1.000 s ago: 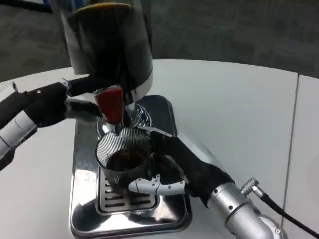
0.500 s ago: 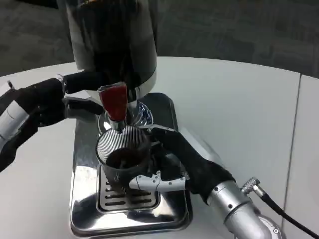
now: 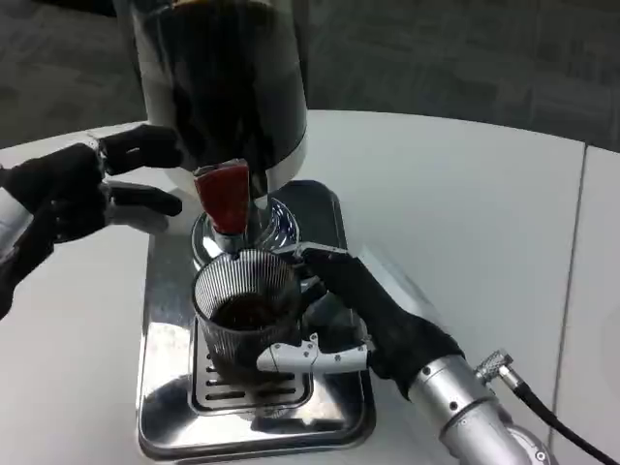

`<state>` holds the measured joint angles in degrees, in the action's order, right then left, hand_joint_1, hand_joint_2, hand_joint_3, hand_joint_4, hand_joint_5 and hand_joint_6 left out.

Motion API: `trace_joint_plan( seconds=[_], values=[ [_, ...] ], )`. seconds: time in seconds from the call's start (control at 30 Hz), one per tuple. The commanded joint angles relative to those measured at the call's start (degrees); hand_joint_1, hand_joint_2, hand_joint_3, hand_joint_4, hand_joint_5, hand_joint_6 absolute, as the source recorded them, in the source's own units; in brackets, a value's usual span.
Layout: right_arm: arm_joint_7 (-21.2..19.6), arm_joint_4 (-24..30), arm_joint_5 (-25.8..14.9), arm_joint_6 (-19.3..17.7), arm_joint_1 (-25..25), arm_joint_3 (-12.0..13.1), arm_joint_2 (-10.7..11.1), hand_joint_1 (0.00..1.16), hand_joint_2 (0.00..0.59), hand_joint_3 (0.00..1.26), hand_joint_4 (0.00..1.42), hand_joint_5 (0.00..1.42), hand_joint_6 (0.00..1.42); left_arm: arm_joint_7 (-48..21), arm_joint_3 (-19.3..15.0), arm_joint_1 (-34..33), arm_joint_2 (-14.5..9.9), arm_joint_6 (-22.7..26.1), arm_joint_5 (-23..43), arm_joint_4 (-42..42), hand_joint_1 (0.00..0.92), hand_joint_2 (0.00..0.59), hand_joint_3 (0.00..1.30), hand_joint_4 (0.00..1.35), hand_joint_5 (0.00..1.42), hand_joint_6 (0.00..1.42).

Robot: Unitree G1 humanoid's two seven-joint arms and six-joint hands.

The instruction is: Grasp the cup under the faucet to collect the drink, then remove the cup.

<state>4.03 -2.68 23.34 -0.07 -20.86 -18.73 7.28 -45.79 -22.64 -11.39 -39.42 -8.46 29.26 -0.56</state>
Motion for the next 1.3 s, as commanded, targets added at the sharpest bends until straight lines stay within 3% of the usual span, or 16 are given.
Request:
trace_joint_plan(
  seconds=[0.03, 0.67, 1.0, 1.3],
  values=[
    [-0.63, -1.19, 0.60, -0.43, 1.87, 0.03, 0.34, 0.87, 0.244, 0.58, 0.67, 0.81, 0.83, 0.31, -1.23, 1.21, 0.69, 0.77, 0.73, -0.78, 0.000, 0.125, 0.24, 0.21, 0.36, 0.42],
    [-11.10, 0.91, 6.14, -6.67, 7.92, -0.52, -0.78, 1.03, 0.190, 0.77, 0.81, 0.99, 1.12, 1.64, -5.42, 7.05, 1.53, -0.33, -0.32, -4.02, 0.000, 0.126, 0.25, 0.21, 0.38, 0.43],
    [-13.08, 2.93, 8.17, -8.83, 11.18, -1.37, -0.61, 1.07, 0.200, 0.82, 0.86, 1.02, 1.16, 3.21, -8.29, 13.14, 2.77, -3.63, -2.30, -5.74, 0.000, 0.126, 0.25, 0.21, 0.37, 0.43],
    [-14.39, 5.13, 9.31, -10.18, 13.65, -1.42, -0.53, 1.07, 0.200, 0.83, 0.88, 1.04, 1.18, 3.85, -8.32, 16.81, 3.42, -7.78, -5.01, -5.86, 0.000, 0.126, 0.24, 0.17, 0.31, 0.36]
  ],
)
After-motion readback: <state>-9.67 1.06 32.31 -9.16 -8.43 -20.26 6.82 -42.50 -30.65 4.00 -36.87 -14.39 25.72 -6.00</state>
